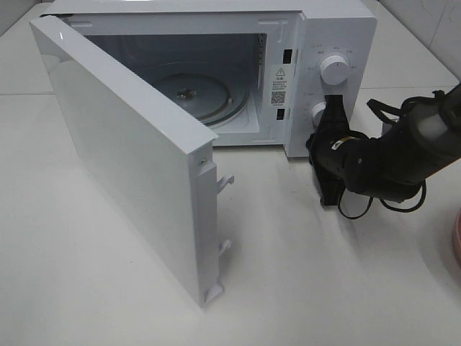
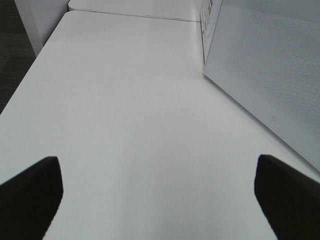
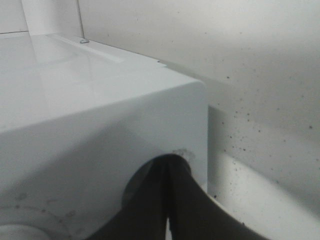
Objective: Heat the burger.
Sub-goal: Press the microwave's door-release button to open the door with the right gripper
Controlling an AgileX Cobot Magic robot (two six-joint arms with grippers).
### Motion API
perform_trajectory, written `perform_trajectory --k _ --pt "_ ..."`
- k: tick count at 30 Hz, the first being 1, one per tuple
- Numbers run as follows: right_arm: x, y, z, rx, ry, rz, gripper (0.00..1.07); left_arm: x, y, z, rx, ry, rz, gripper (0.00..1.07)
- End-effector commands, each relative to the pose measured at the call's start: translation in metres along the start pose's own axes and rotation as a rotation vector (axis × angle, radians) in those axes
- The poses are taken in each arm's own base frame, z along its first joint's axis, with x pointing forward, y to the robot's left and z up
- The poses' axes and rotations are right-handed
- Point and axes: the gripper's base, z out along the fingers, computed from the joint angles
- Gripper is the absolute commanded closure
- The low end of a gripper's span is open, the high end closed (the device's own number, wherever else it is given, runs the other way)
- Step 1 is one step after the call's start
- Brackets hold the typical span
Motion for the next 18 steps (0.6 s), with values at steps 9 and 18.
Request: perform_trajectory --k 9,18 --pt "-0.002 0.052 -0.015 -0.387 0.009 0.049 1.07 0.0 0.0 -0.002 0.004 -0.03 0.002 0.1" --pt "0.001 0.021 -0.036 -0.173 0.075 -0.009 1.07 -0.001 0.0 -0.002 0.004 -0.031 0.002 0.1"
